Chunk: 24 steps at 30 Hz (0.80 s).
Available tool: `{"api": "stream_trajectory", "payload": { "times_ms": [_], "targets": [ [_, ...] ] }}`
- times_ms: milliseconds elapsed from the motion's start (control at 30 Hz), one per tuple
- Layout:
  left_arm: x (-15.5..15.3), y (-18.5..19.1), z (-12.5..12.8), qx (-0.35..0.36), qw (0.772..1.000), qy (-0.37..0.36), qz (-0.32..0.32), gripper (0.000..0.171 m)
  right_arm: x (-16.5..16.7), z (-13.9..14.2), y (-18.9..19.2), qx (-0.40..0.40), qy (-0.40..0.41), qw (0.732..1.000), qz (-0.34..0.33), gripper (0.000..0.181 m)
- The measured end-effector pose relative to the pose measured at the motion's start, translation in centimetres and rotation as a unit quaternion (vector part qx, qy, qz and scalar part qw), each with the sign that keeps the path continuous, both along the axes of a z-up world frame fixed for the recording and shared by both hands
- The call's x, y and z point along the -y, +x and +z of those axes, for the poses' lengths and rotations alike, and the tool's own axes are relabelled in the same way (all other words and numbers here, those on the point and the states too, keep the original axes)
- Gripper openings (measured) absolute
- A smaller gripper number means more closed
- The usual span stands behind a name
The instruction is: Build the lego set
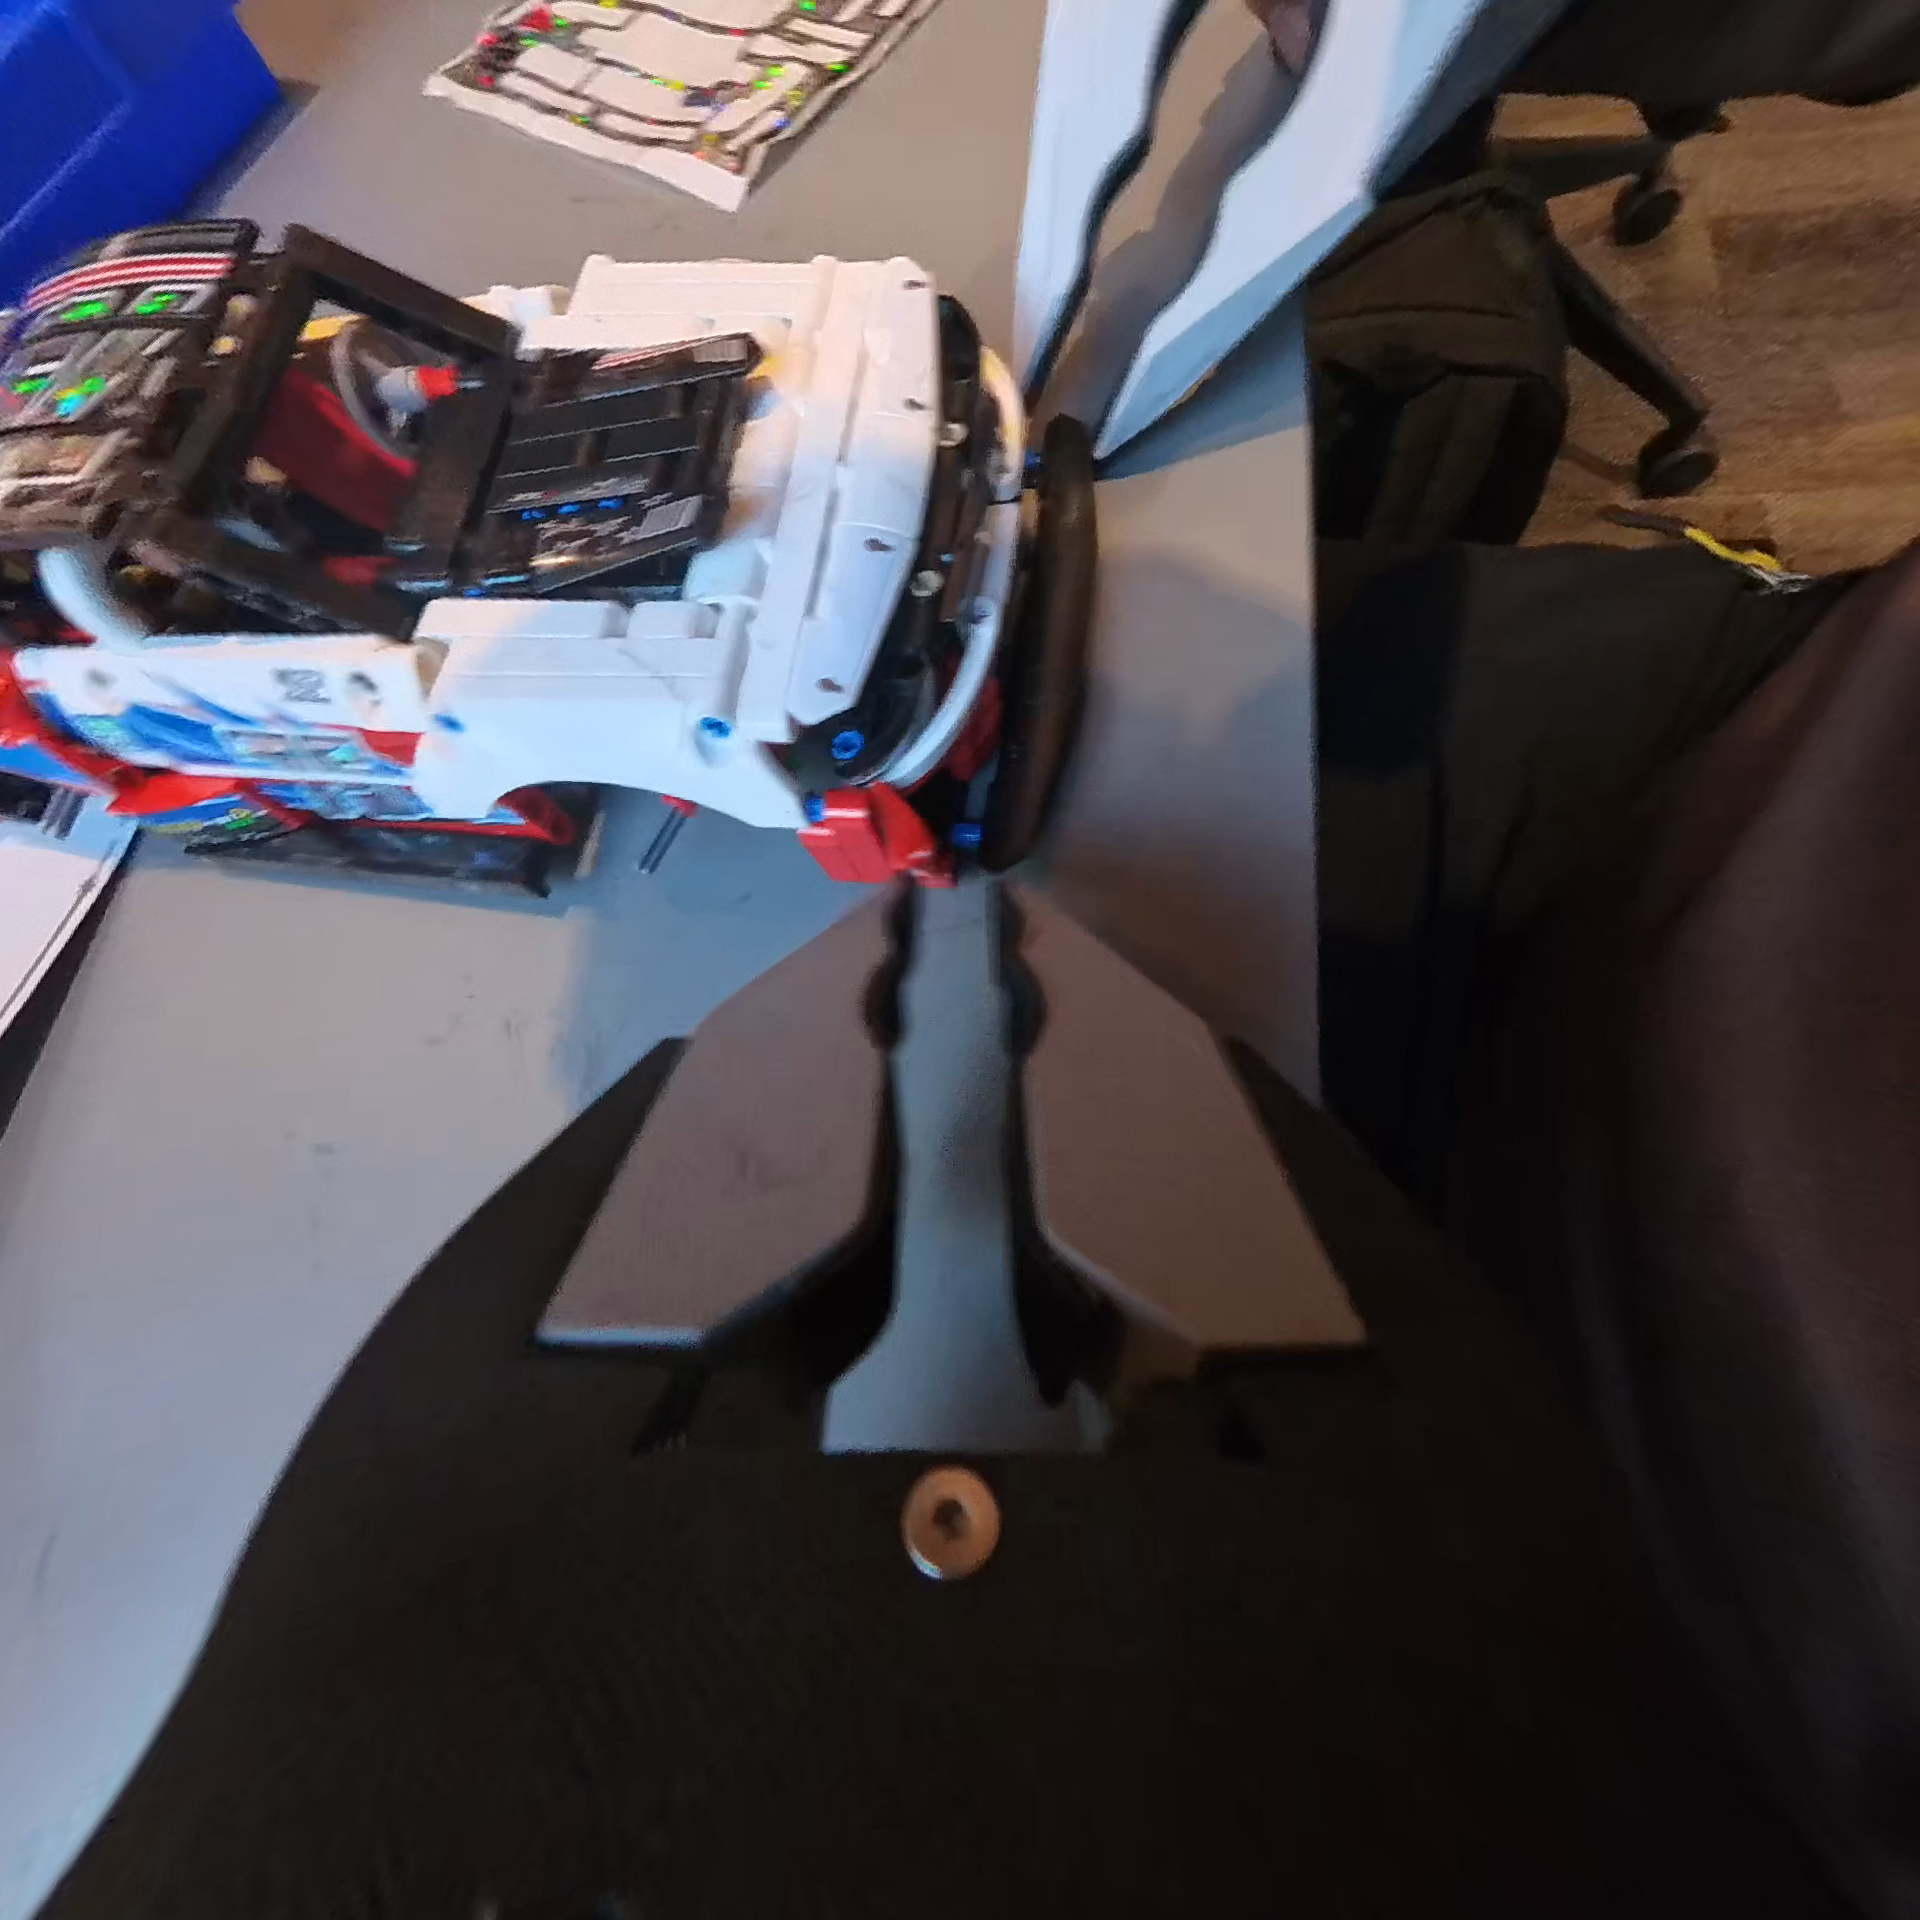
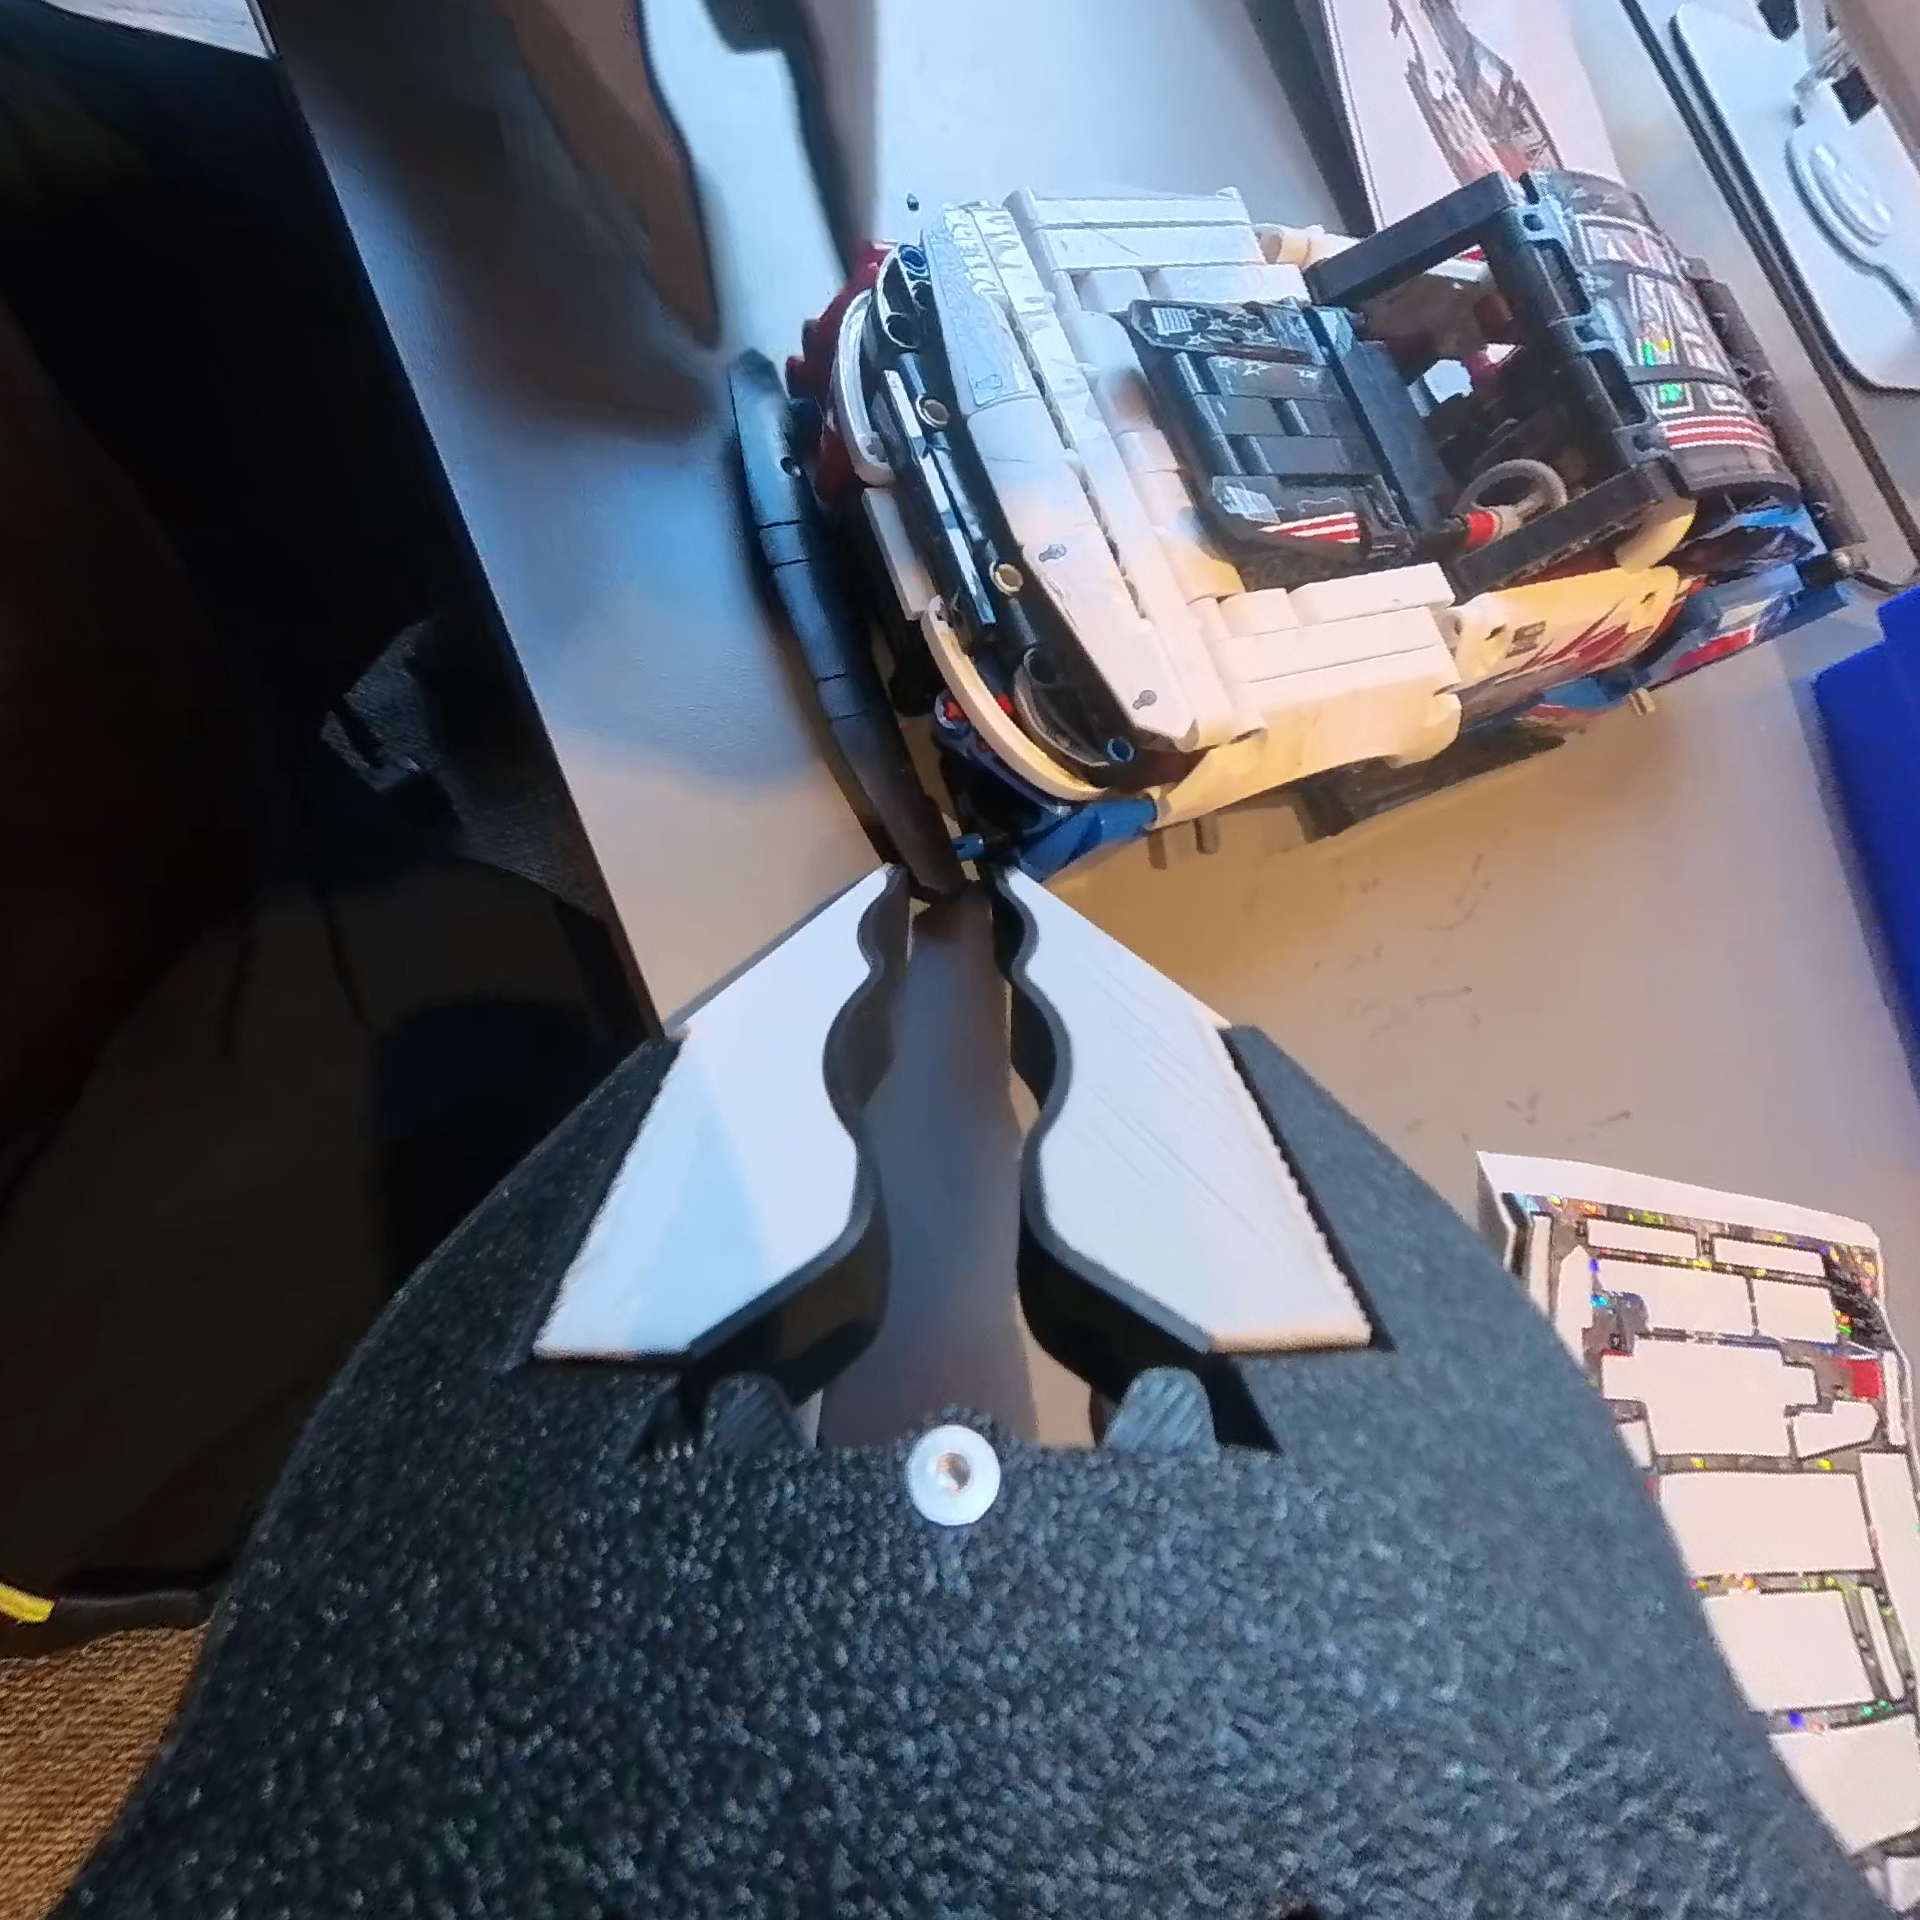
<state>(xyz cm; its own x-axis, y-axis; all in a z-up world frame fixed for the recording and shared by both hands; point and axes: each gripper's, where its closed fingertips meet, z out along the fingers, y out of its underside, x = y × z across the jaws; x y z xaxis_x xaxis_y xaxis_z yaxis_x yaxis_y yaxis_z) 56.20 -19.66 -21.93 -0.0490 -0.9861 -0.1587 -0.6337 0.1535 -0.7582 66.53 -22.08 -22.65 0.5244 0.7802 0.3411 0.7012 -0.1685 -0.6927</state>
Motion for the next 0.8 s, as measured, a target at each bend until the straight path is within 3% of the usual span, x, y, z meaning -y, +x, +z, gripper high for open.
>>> {"api": "stream_trajectory", "payload": {
  "times_ms": [33,367,533,800],
  "targets": [
    [-0.5,-0.1,0.0,-0.001,1.0,0.0,0.017,0.034,0.0,0.0,0.0,-0.002,-0.003,1.0,0.0,0.014],
    [-1.1,-0.3,-1.0,-0.032,0.996,-0.074,0.042,0.057,-0.1,0.1,0.6,-0.01,-0.003,1.0,-0.015,0.02],
    [-1.0,-0.1,-1.0,-0.034,0.995,-0.083,0.044,0.06,-0.3,0.2,1.3,-0.026,-0.021,0.999,-0.023,0.033],
    [-0.7,1.1,-1.1,-0.035,0.995,-0.083,0.042,0.063,-0.7,0.0,1.2,-0.045,-0.081,0.995,0.019,0.048]
  ]
}}
